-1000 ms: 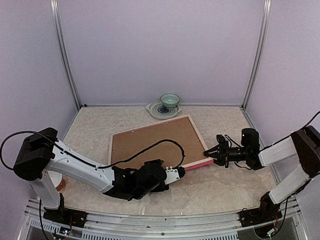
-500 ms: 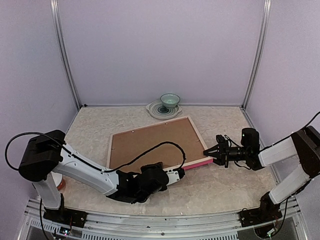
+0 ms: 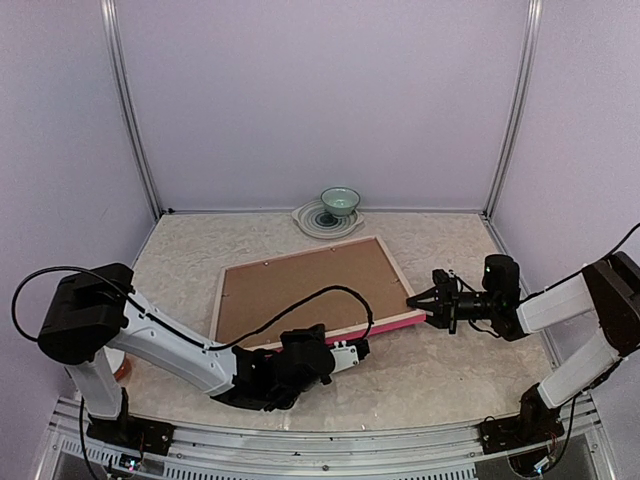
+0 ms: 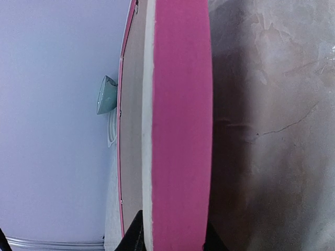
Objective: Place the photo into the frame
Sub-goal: Pass from the right arm to the left, then turn over the photo frame, then place the photo frame at the center of the board.
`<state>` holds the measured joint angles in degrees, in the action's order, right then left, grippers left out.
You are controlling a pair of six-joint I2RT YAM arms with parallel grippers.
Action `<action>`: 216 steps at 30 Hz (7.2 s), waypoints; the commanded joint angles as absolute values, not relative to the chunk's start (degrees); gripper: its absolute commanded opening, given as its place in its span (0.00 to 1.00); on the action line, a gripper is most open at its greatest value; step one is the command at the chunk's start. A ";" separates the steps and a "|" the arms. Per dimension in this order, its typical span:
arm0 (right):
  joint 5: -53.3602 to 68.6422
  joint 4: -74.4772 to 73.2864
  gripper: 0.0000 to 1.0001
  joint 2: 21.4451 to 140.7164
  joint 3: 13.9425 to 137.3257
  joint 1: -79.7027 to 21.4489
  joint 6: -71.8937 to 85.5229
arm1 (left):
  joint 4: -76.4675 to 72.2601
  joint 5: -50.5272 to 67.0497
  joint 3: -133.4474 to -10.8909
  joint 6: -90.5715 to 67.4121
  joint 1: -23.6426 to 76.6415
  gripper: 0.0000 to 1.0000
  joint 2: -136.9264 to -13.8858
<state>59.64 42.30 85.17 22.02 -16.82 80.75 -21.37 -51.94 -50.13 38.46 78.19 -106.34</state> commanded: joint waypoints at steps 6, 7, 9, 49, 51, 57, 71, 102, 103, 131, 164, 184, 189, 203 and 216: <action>62.40 49.63 0.17 83.76 23.20 -18.21 80.72 | -25.86 -53.86 -49.90 39.12 78.22 0.04 -107.92; 62.40 49.54 0.18 83.76 23.20 -18.19 80.64 | -26.03 -54.00 -49.92 39.23 78.22 0.01 -107.93; 62.46 49.23 0.22 83.76 23.20 -18.19 80.40 | -26.29 -54.18 -50.01 39.33 78.22 0.00 -107.91; 52.87 0.63 0.99 62.34 39.65 -7.13 43.68 | -26.20 -49.43 -53.00 25.65 73.52 0.00 -86.35; 52.93 1.41 0.99 62.68 38.75 -7.13 43.91 | -25.43 -48.59 -53.67 24.20 72.42 0.00 -85.01; 53.17 3.26 0.99 63.74 36.88 -7.11 44.47 | -23.66 -45.74 -55.38 18.57 68.78 0.00 -79.60; 53.96 6.24 0.99 66.34 35.51 -7.12 45.43 | -19.80 -38.94 -60.09 9.05 62.02 0.00 -71.87; 55.52 8.60 0.99 69.60 35.60 -7.12 46.71 | -12.97 -4.94 -59.20 -22.22 39.65 0.00 -61.52; 55.53 8.73 0.99 69.65 35.64 -7.12 46.74 | -12.99 -3.07 -59.09 -23.28 38.69 0.00 -61.52; 51.50 4.53 0.99 74.45 36.65 -5.34 40.67 | -14.85 30.58 -56.69 -33.91 29.97 0.00 -72.70; 48.32 4.56 0.99 74.88 34.57 -2.84 38.67 | -29.06 37.86 -45.33 -46.53 29.03 0.00 -88.76; 48.87 5.83 0.99 75.99 33.63 -1.56 38.25 | -35.60 38.10 -41.51 -50.71 27.77 0.08 -94.04; 47.39 6.52 0.99 79.07 35.49 -1.45 38.02 | -36.49 39.22 -41.10 -51.02 27.77 0.06 -95.21; 45.38 9.36 0.99 84.64 38.48 -1.40 39.82 | -44.64 39.01 -41.79 -55.66 29.38 0.08 -103.47; 44.47 8.93 0.99 86.69 40.25 -1.25 39.64 | -47.57 37.78 -45.46 -57.41 32.18 0.53 -112.56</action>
<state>45.06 8.40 85.60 38.87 -2.17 39.92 -43.31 38.35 -42.61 -59.09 30.98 -111.59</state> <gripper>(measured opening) 0.992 0.474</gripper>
